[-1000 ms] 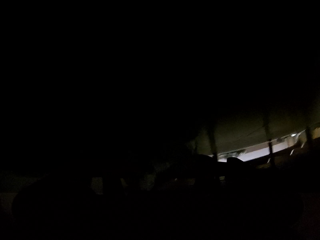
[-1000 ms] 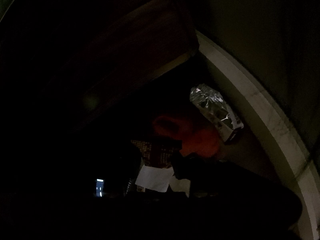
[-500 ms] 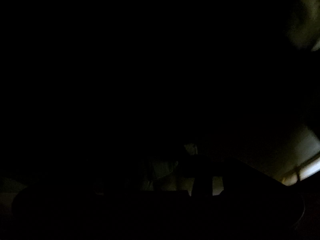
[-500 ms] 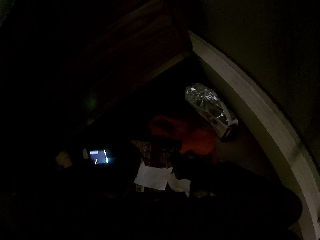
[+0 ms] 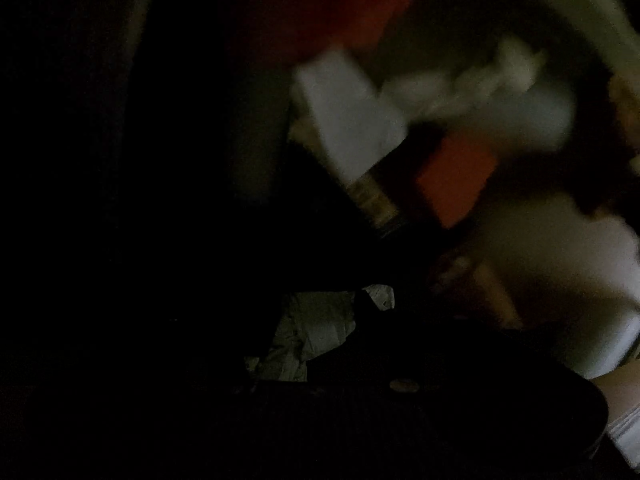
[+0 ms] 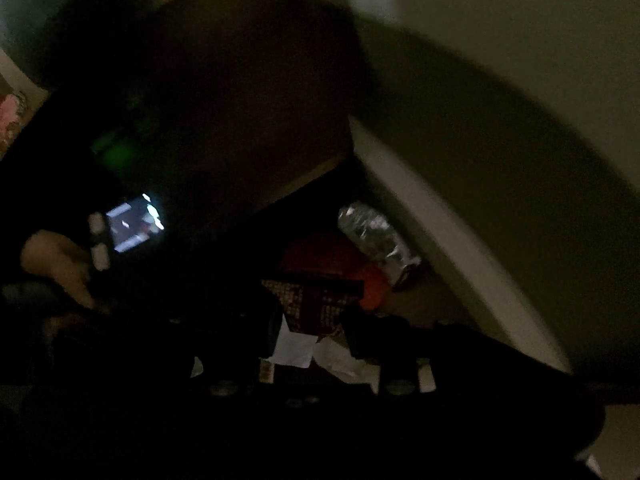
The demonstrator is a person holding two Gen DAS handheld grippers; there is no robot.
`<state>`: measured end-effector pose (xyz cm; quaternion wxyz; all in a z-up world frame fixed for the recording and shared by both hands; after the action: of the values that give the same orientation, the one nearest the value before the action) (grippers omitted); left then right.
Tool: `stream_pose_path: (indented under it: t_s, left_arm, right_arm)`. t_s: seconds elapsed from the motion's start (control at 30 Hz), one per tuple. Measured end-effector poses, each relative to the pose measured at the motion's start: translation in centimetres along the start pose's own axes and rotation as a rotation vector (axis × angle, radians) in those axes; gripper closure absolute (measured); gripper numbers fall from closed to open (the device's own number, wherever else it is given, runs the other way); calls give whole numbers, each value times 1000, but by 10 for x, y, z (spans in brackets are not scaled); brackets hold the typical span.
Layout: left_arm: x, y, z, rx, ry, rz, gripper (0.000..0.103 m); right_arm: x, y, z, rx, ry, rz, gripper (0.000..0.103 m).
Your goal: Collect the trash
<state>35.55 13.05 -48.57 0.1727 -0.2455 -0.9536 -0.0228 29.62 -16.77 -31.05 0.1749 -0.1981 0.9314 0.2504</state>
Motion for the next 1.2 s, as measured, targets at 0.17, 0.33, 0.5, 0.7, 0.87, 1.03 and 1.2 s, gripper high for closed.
stream_pose_path:
  t_s: [0.17, 0.33, 0.5, 0.7, 0.87, 1.03, 1.2]
  left_arm:
    - [58, -34, -75, 11, -216, -68, 64]
    - [109, -44, -152, -15, -434, -127, 64]
    - [166, -32, -241, -43, -643, -215, 64]
    - [233, -6, -339, -79, -922, -332, 64]
    - [307, 27, -433, -115, -1175, -450, 64]
    - [361, 59, -506, -165, -1366, -544, 64]
    - [377, 99, -547, -239, -1445, -656, 64]
  right_arm:
    - [-14, 37, -71, 63, -95, -48, 72]
    - [-27, 80, -134, 103, -197, -110, 73]
    - [-36, 127, -188, 121, -285, -175, 73]
    - [-61, 182, -245, 131, -409, -279, 73]
    - [-101, 233, -288, 137, -520, -400, 73]
    - [-152, 283, -314, 111, -619, -492, 73]
    - [-211, 320, -297, 91, -641, -523, 73]
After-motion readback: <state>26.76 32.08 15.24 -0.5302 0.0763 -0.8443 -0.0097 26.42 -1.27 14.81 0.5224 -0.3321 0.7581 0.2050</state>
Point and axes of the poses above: each gripper's, at about its wrist camera, not at the fingertips, and z roughly the way its jaws point, y to its left, x to its underside, the point moved 1 cm from there along z, roughly the way its jaws point, and after that the axes turned 7 degrees about -x, right-handed, at the moved point
